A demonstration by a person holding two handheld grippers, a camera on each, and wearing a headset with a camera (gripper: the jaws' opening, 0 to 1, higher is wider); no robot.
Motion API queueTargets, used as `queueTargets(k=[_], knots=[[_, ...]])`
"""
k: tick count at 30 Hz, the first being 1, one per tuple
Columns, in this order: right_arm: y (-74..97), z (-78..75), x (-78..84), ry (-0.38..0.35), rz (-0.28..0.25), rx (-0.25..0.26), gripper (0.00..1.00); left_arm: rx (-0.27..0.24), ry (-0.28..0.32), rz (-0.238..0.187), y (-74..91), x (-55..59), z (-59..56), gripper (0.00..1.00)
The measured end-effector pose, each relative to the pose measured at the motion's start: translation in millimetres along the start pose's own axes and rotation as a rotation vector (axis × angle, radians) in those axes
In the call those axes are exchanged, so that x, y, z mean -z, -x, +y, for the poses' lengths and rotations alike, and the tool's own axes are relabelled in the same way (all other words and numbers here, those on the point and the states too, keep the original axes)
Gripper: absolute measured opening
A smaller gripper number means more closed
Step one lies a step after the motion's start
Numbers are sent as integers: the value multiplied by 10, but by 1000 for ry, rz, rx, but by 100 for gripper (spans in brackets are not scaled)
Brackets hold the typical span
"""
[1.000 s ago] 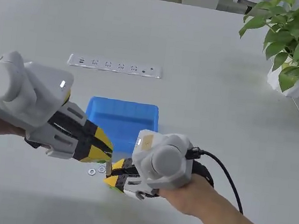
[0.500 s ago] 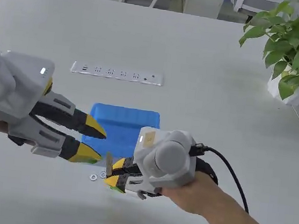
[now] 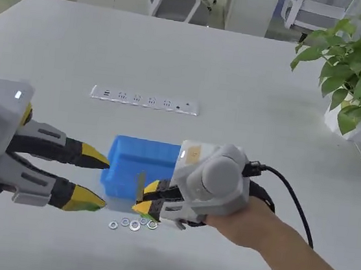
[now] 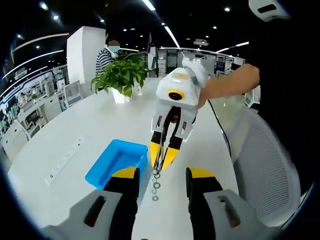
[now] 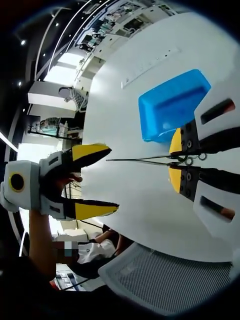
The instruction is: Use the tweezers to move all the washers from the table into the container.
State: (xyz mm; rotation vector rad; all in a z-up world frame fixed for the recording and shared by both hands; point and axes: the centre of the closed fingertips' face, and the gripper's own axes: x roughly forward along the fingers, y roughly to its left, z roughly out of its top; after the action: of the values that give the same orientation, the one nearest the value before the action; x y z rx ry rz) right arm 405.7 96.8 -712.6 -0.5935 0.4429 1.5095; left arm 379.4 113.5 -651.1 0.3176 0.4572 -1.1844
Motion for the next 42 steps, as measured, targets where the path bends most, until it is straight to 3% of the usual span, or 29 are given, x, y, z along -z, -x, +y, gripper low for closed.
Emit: queueTargets(k=[17,24,42], knots=[[36,-430,-66,2,-30,42,9,-100,90,-36,67,142,1,63],[-9,-566,-24,14,-43,39,9,-138,100,-20,104,260,17,74],[-227,-789,177,9,-23,20,9,-180,130,-35,124,276,60,89]])
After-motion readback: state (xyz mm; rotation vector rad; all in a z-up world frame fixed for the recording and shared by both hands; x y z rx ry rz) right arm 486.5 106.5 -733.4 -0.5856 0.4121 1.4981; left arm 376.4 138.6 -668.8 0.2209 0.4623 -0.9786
